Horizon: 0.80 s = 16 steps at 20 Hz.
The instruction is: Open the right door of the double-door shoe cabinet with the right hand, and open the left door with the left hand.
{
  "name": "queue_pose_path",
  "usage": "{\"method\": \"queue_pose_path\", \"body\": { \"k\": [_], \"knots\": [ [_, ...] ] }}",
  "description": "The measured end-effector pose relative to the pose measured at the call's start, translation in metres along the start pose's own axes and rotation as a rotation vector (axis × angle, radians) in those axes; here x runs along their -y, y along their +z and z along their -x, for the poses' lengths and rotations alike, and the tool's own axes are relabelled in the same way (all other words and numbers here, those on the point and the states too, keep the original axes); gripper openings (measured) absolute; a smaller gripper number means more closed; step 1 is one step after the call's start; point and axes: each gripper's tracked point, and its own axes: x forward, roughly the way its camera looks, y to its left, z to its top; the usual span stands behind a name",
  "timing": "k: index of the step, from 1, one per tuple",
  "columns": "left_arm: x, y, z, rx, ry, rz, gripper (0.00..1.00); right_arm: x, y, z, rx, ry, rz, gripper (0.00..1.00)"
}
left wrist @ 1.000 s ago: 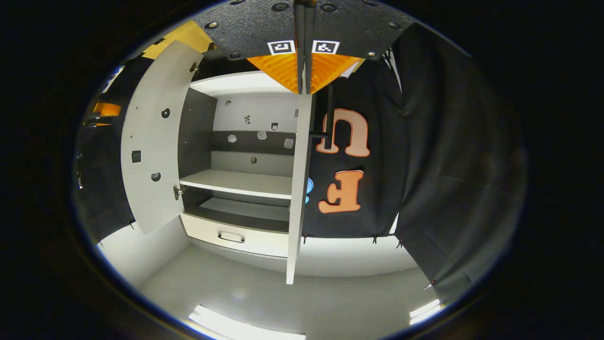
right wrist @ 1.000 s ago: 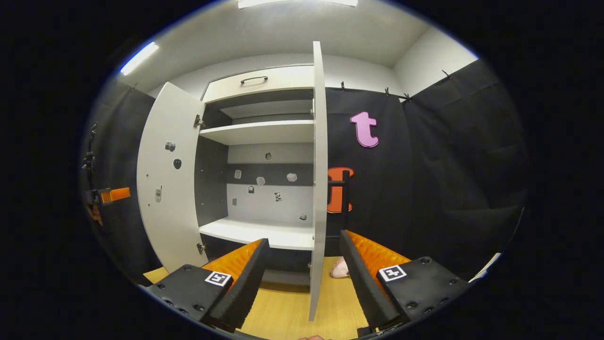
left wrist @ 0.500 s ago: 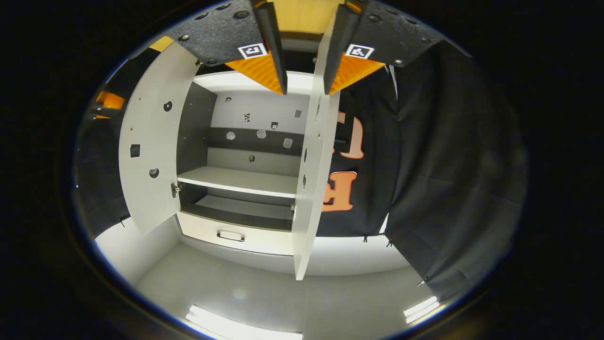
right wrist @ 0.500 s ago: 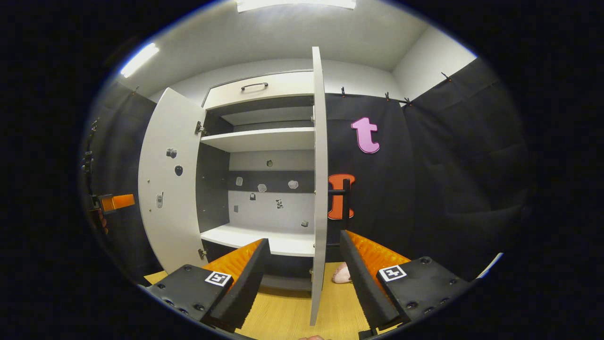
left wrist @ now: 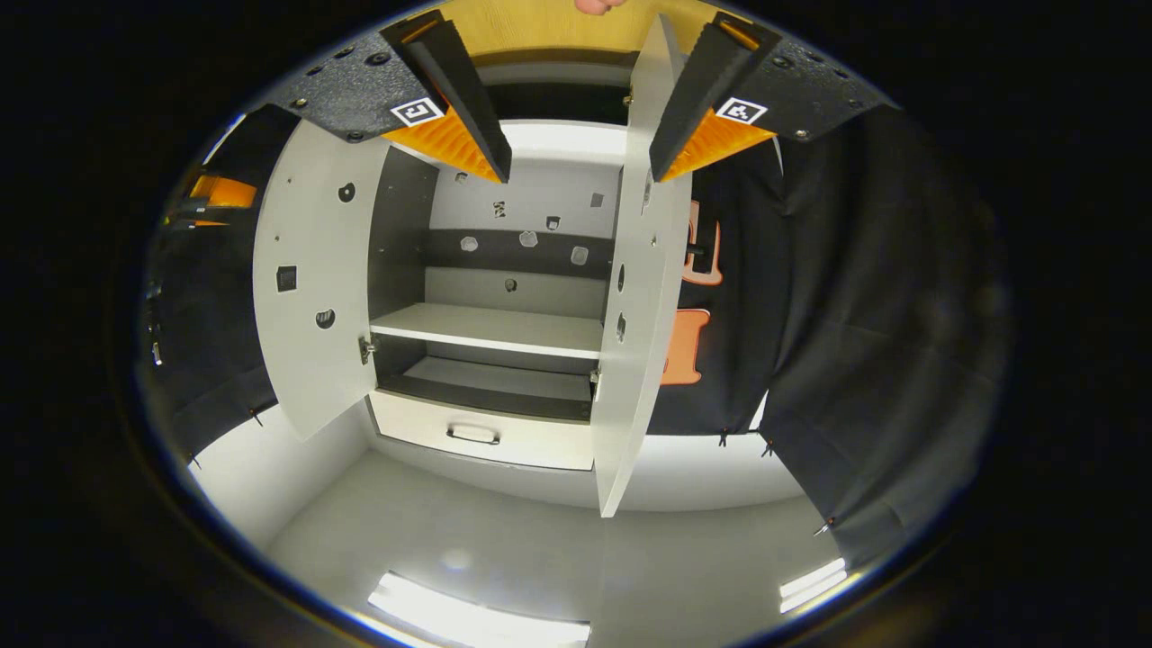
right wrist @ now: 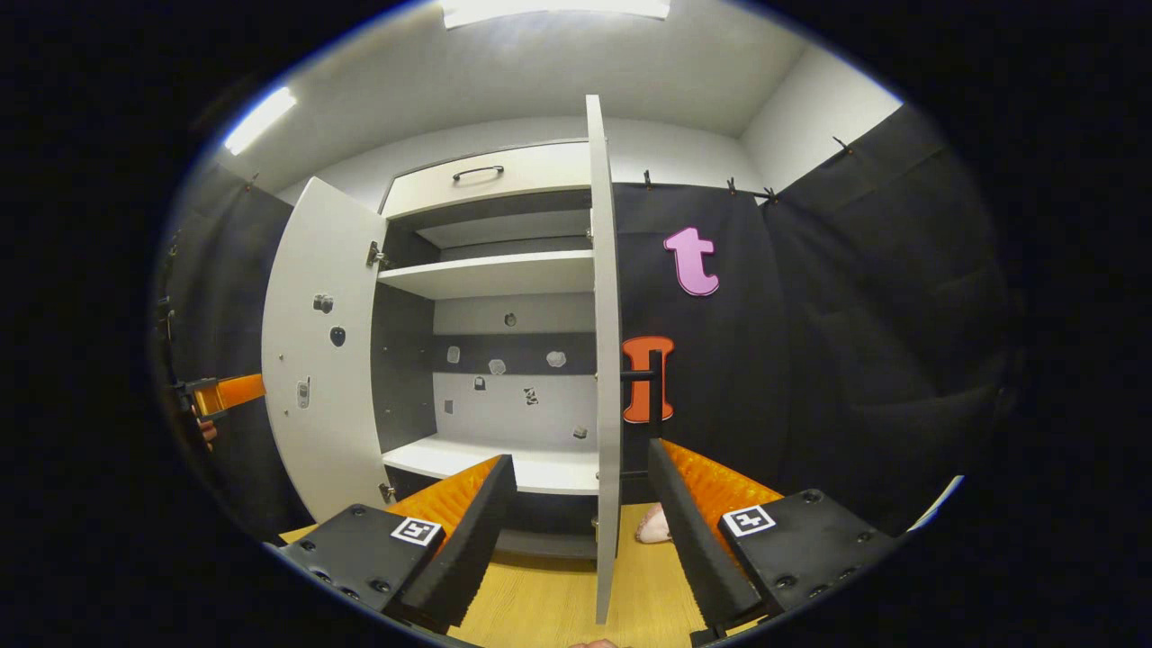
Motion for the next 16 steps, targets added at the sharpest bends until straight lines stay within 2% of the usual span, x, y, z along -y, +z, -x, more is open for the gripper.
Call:
{"method": "queue_pose_path", "body": {
  "k": [1, 3, 10, 11, 12, 16],
  "knots": [
    [0.0, 0.0, -0.001, 0.001, 0.006, -0.011, 0.95, 0.0, 0.0, 0.0, 0.0, -0.002, -0.002, 0.98],
    [0.001, 0.0, -0.002, 0.003, 0.003, -0.025, 0.94, 0.0, 0.0, 0.0, 0.002, -0.001, -0.006, 1.0],
    [0.004, -0.007, -0.01, -0.003, -0.018, -0.011, 0.95, -0.001, 0.001, -0.002, 0.009, -0.002, -0.003, 0.98],
    [0.005, -0.008, -0.011, -0.002, -0.021, -0.008, 0.92, -0.001, 0.001, -0.003, 0.01, -0.002, -0.003, 0.98],
    [0.006, -0.008, -0.011, -0.003, -0.028, 0.0, 0.94, -0.001, 0.002, -0.003, 0.01, -0.002, -0.004, 0.98],
    [0.008, -0.009, -0.016, 0.0, -0.038, 0.003, 0.94, -0.002, 0.003, -0.003, 0.013, 0.001, 0.005, 0.98]
  ]
}}
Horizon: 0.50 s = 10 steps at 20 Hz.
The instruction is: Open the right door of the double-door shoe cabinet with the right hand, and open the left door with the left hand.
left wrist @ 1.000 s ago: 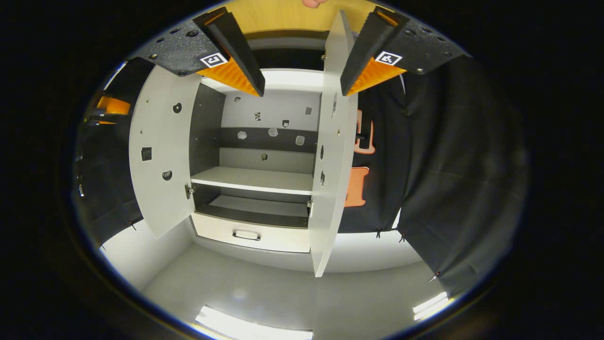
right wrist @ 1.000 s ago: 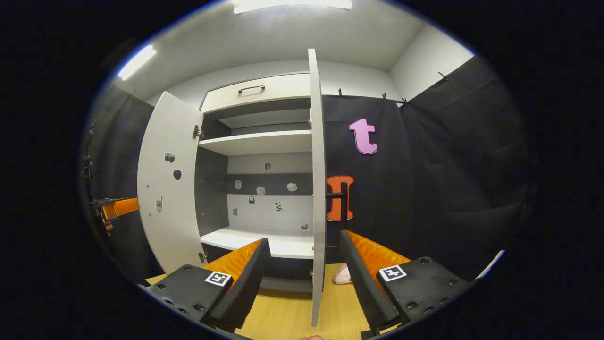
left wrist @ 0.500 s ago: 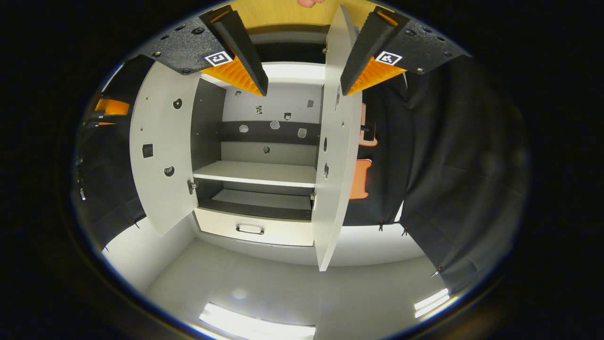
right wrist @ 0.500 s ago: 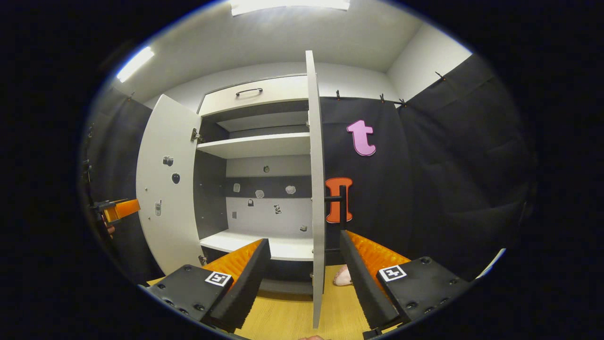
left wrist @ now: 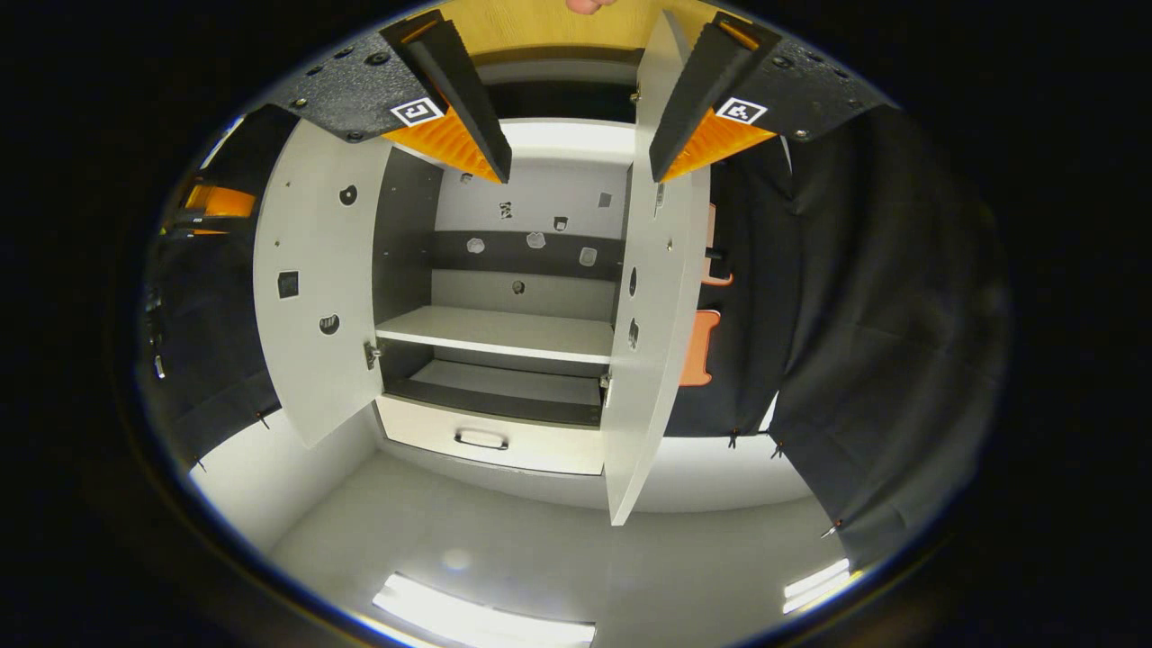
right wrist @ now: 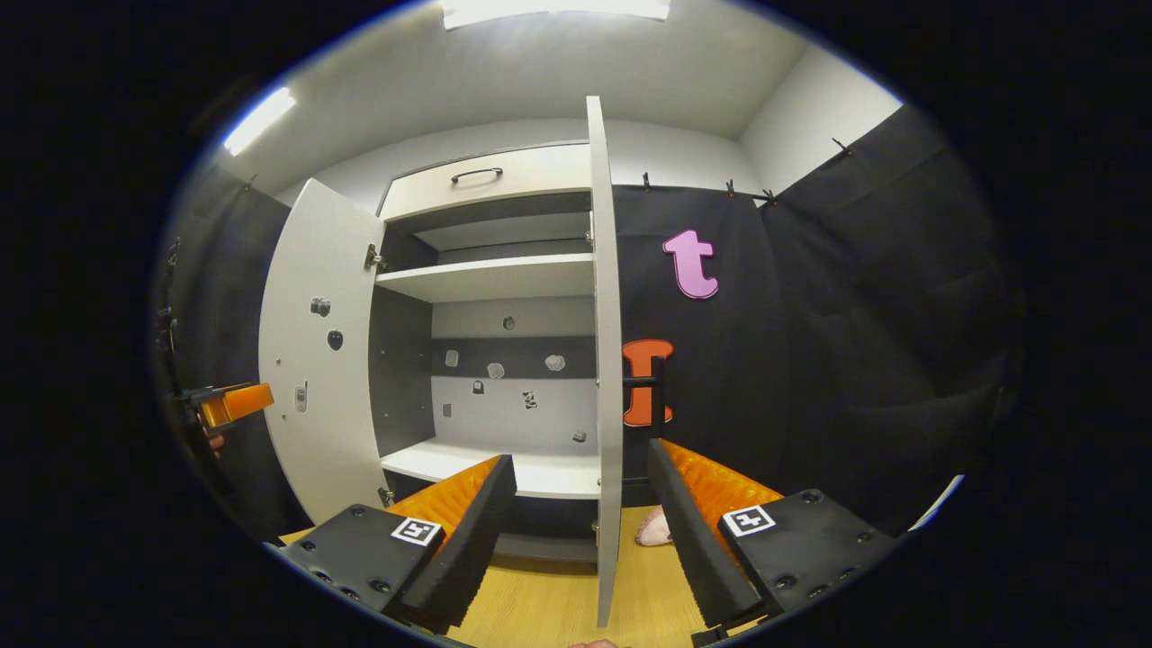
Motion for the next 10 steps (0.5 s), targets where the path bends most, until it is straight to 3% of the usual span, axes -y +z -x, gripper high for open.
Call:
{"method": "queue_pose_path", "body": {
  "k": [2, 3, 10],
  "knots": [
    [-0.0007, -0.0009, 0.0005, -0.001, 0.004, -0.006, 0.91, 0.0003, 0.0002, 0.0, 0.002, -0.003, 0.006, 0.98],
    [-0.0009, -0.0007, 0.0009, 0.001, 0.005, -0.007, 0.94, 0.0, 0.0002, 0.0, 0.004, -0.003, 0.006, 0.98],
    [-0.0049, 0.0026, 0.0031, 0.011, 0.017, -0.014, 0.95, -0.0006, 0.003, 0.0004, 0.014, 0.007, 0.009, 0.98]
  ]
}}
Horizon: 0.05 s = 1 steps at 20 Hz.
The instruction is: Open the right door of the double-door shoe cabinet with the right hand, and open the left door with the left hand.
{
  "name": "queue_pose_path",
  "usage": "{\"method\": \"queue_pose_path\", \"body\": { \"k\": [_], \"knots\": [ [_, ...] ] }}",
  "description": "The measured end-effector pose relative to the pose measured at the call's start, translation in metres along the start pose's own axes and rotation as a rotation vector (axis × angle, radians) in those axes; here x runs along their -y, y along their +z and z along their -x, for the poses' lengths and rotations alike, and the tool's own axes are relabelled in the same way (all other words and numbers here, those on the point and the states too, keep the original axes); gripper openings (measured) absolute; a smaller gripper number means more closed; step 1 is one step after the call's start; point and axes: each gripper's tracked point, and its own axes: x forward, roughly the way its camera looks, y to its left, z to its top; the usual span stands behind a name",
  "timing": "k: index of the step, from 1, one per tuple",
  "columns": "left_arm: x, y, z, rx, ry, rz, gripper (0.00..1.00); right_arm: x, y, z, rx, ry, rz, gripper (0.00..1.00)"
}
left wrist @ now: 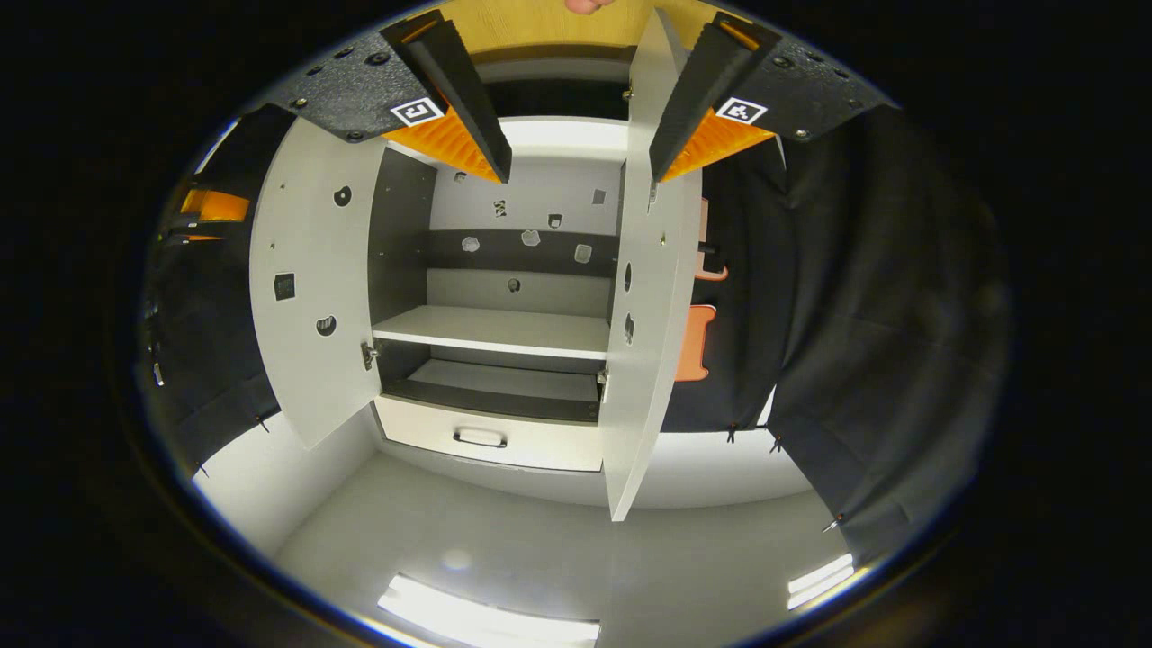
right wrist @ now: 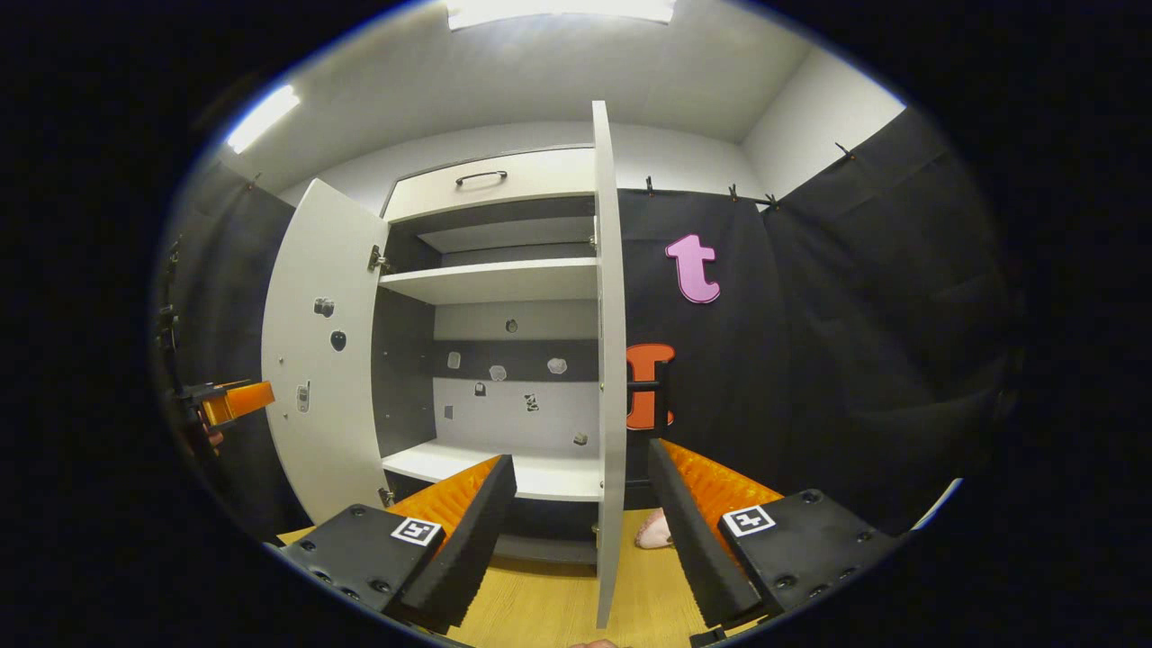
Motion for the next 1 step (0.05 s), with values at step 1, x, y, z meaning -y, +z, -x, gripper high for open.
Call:
{"method": "queue_pose_path", "body": {
  "k": [1],
  "knots": [
    [0.0001, -0.0004, 0.0004, 0.0, 0.001, 0.0, 0.95, 0.0002, 0.0, 0.0, 0.0, 0.0, 0.001, 0.98]
  ]
}}
